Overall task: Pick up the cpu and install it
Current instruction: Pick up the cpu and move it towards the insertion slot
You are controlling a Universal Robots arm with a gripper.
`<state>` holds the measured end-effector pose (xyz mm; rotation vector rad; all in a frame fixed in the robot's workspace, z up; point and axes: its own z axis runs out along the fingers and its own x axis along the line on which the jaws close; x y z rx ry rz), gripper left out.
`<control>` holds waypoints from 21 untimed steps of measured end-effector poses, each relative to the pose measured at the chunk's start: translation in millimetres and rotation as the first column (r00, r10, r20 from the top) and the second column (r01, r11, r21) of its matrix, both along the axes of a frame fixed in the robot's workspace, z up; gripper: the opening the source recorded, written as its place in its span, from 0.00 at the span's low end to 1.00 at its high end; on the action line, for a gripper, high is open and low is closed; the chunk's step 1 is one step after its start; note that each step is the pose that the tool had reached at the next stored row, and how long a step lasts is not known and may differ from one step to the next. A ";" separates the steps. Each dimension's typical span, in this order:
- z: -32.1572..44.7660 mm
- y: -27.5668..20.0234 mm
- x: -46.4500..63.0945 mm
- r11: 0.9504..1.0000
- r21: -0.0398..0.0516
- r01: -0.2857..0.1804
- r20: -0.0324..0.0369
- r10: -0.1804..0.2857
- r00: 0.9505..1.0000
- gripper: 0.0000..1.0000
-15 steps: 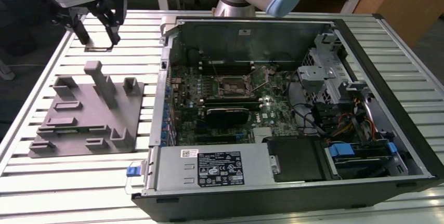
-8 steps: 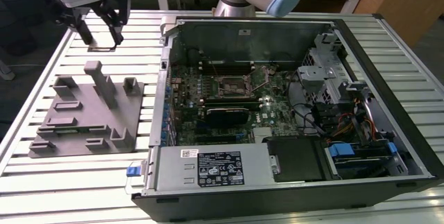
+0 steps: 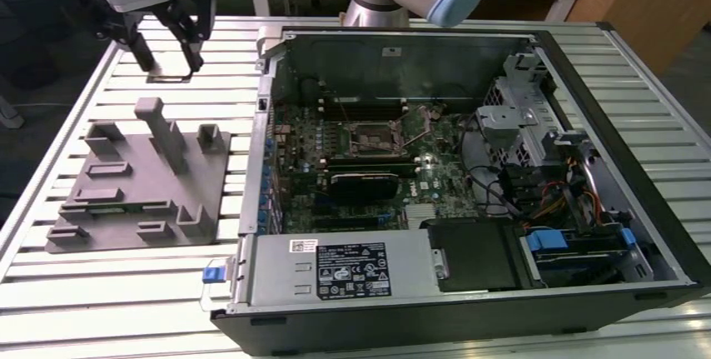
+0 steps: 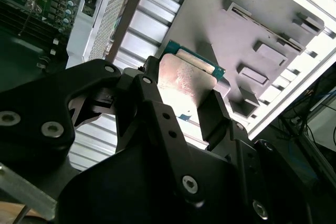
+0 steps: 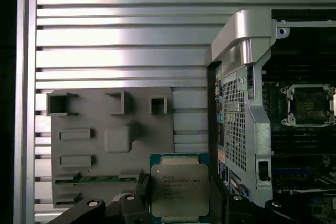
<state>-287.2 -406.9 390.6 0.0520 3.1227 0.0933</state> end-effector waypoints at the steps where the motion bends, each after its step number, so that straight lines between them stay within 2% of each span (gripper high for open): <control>1: 0.0 0.0 0.8 1.000 0.000 0.000 0.000 0.000 1.000 0.54; 21: 0.0 0.0 16.5 1.000 0.000 0.000 0.000 0.000 1.000 0.54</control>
